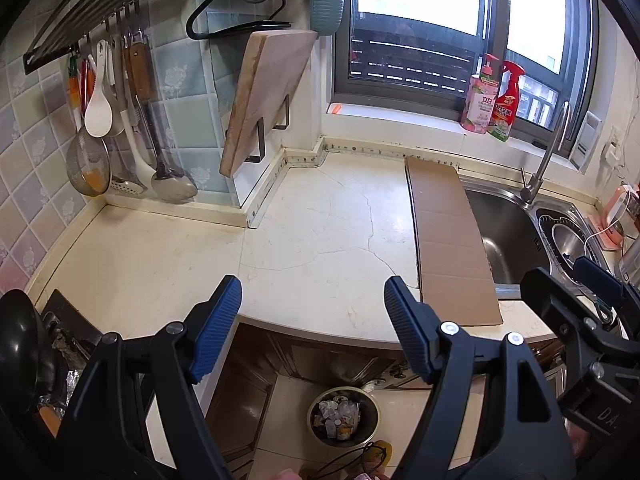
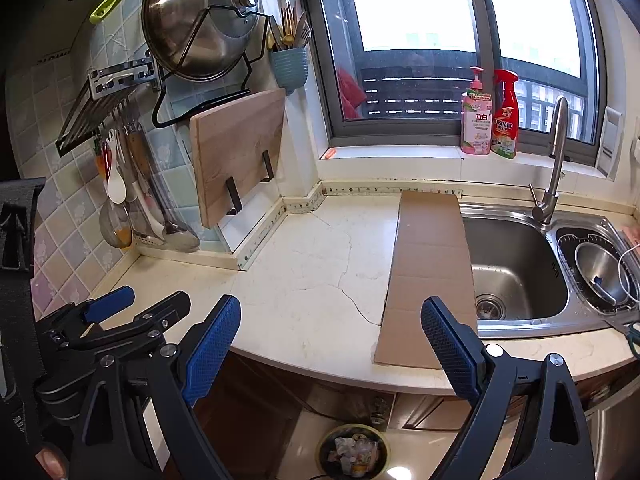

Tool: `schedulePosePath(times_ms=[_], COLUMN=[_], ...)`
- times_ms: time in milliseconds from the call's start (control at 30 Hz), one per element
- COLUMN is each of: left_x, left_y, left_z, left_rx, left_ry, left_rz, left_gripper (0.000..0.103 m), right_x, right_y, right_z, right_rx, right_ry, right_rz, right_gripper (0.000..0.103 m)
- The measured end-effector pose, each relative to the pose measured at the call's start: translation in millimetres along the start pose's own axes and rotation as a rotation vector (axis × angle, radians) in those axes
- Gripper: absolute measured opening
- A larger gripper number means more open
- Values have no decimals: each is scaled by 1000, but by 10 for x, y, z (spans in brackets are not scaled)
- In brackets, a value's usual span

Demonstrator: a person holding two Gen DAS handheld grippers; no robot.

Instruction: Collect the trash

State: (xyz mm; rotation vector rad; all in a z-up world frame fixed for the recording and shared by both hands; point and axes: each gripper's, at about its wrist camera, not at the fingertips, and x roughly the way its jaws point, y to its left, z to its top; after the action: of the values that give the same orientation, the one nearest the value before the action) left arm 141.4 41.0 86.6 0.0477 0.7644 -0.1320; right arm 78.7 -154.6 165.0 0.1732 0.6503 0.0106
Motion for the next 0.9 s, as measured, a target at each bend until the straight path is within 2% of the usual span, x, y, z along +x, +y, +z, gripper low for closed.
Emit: schedulePosePath(times_ms=[900], left_x=[165], left_y=[-67], left_z=[42], left_rx=[32], left_ry=[22], left_rz=[-34], left_gripper=[72], right_x=[59], right_y=[-115], right_z=[-60], right_rx=[23], right_ry=[12], right_rz=[-11], right_gripper=[93])
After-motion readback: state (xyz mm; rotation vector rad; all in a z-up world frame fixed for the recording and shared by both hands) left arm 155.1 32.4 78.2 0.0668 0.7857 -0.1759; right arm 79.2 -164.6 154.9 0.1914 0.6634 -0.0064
